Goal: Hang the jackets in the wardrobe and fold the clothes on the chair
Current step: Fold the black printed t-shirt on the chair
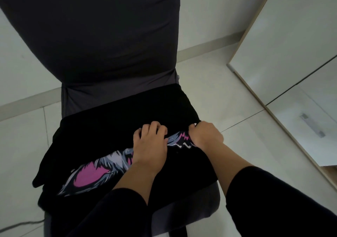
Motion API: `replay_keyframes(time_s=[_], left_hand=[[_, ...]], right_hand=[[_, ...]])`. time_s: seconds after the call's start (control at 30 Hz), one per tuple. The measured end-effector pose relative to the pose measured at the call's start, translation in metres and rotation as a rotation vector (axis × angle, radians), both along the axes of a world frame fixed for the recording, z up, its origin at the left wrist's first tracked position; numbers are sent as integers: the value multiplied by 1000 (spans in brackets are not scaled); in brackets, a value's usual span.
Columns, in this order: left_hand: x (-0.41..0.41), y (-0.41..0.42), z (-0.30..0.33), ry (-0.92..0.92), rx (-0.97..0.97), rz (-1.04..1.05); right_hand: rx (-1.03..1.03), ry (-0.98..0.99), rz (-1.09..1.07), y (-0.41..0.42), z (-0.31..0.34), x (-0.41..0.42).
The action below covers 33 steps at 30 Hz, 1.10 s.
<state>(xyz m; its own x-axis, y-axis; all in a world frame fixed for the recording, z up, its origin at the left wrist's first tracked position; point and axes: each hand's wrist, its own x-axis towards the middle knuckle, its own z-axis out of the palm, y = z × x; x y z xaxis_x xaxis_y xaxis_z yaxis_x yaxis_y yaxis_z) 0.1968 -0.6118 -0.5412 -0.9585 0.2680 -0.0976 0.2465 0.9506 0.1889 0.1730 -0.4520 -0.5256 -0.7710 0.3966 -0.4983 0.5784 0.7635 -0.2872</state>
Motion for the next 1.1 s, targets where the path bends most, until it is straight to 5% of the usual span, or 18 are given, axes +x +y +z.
replay_keyframes(time_s=[0.1,0.27,0.4,0.53,0.7,1.1], left_hand=[[2,-14,4,36,48,-1],[13,-61,17,139,48,150],[27,-112,23,73,-41,354],[46,-161,15,13,-106,511],[49,-192,14,227,-122,484],[161,-167,-6,114,73,343]], right_hand=[[229,25,49,-11,13,0],[269,268,175,-47,24,7],[86,455,462,-104,21,11],[-23,322,644,-159,10,15],[-8,307,533,-189,-4,18],[142,537,764,-136,-24,128]])
